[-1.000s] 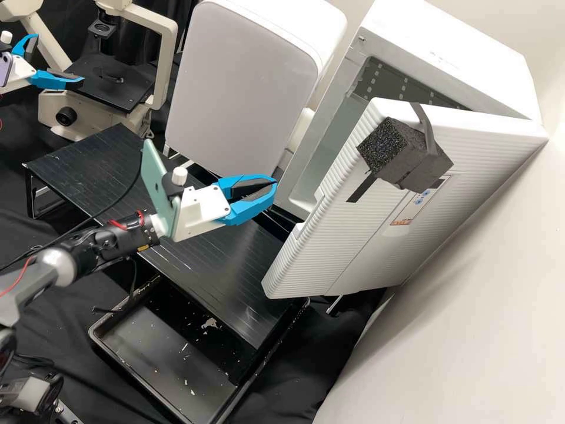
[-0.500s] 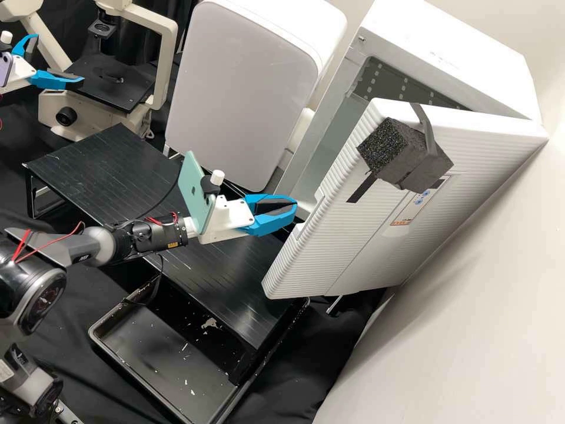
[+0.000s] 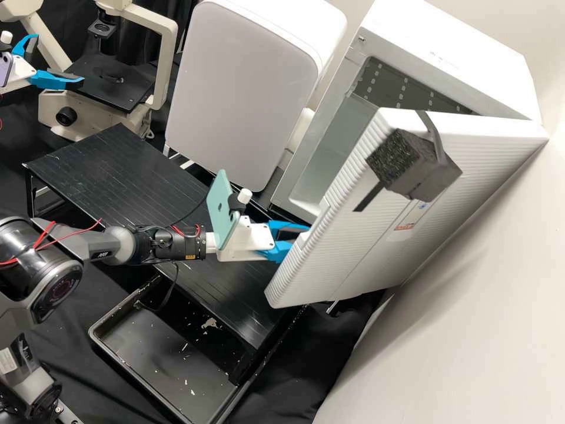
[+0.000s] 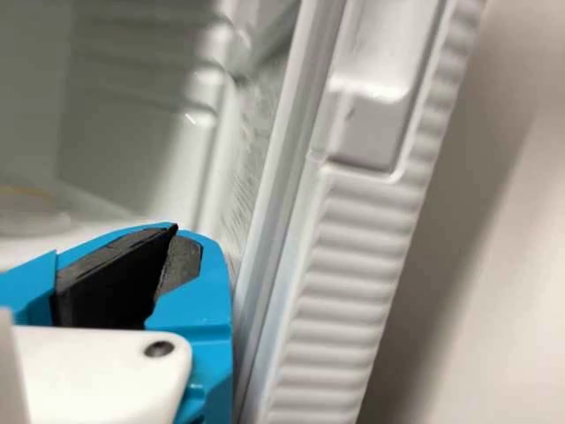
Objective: Open the incubator door
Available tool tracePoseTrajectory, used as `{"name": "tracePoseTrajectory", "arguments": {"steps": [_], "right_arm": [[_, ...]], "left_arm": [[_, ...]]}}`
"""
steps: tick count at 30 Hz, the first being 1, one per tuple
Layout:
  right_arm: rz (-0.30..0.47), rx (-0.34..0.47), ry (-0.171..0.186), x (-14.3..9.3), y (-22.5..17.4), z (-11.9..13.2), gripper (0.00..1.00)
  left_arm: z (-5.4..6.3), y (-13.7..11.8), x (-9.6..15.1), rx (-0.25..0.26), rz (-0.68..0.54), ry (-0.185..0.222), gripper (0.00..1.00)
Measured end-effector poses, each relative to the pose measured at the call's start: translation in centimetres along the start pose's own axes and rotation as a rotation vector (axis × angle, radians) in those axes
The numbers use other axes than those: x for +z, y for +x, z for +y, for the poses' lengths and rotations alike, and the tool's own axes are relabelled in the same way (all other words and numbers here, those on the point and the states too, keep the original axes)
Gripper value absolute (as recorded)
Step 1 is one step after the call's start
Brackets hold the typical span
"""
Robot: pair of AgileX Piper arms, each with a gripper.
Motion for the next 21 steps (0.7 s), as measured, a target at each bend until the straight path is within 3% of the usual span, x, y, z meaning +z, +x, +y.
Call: {"name": "tracePoseTrajectory", "arguments": {"steps": [5,16,17,21], "right_arm": [[-0.082,0.010,0.011,0.9,0.4,0.1,0.00],[-0.080,0.002,0.013,0.8,0.3,0.0,0.00],[-0.073,-0.001,0.014,0.7,0.2,-0.1,1.00],[0.018,-0.031,0.039,0.3,-0.8,-0.7,1.00]], "left_arm": [[0.0,0.0,0.0,0.000,0.000,0.000,1.00],[0.0,0.0,0.0,0.000,0.000,0.000,1.00],[0.0,0.0,0.0,0.000,0.000,0.000,1.00],[0.0,0.0,0.0,0.000,0.000,0.000,1.00]]}}
